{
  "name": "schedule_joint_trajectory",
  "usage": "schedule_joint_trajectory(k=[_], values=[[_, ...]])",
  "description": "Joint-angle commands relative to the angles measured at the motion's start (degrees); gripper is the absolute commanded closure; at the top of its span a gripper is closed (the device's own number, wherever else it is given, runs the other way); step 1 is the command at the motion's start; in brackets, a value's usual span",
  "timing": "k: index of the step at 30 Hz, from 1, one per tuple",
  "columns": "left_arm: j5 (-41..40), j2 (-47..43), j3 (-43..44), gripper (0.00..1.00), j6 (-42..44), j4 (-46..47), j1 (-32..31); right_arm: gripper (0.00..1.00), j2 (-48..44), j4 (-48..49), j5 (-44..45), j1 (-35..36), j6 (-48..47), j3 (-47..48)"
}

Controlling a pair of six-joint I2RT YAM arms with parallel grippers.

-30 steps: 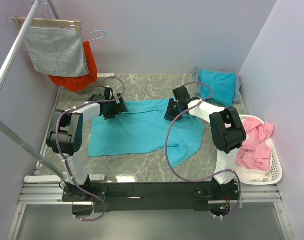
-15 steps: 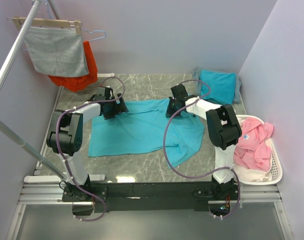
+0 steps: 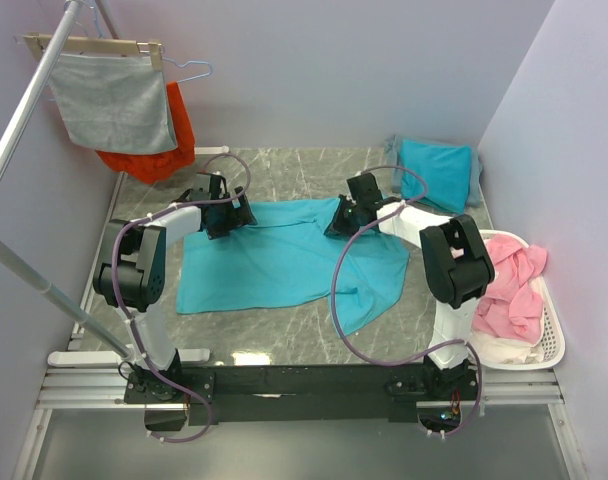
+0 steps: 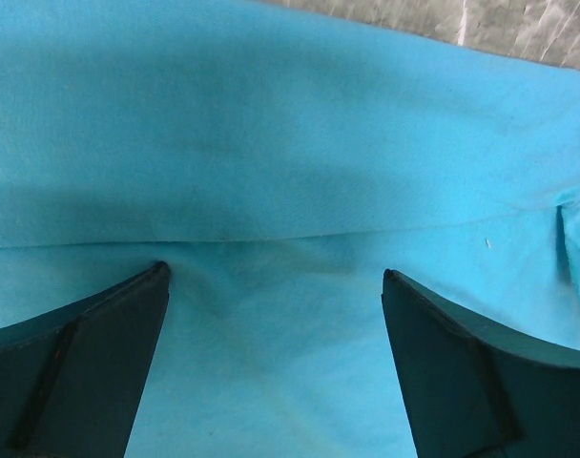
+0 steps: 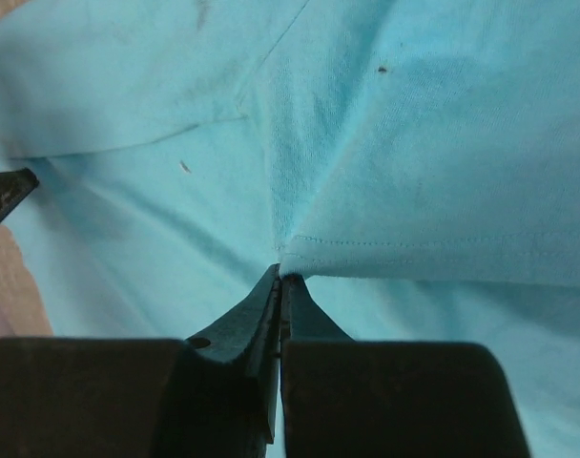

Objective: Fold and stack the t-shirts
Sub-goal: Fold the tshirt

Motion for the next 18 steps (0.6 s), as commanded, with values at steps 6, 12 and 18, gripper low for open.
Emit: schedule_joint_trajectory(k=[6,12,18], values=[[-2.6,-1.46,1.27,0.01,1.11,-3.98,-0.16,0.48,-4.41,-1.83,0.18,0.13,-0.37,-1.47],[-6.55,-7.61,0.21,0.01,0.59,-3.98,-0.16,0.36,-13.65,-6.13,13.88,-1.54,-7.84,0.45],[-9.02,-9.47,0.65,0.01,-0.56,-3.02,0.98,0.39,-8.33,-6.49,15.07,-8.21,-10.65,6.24]])
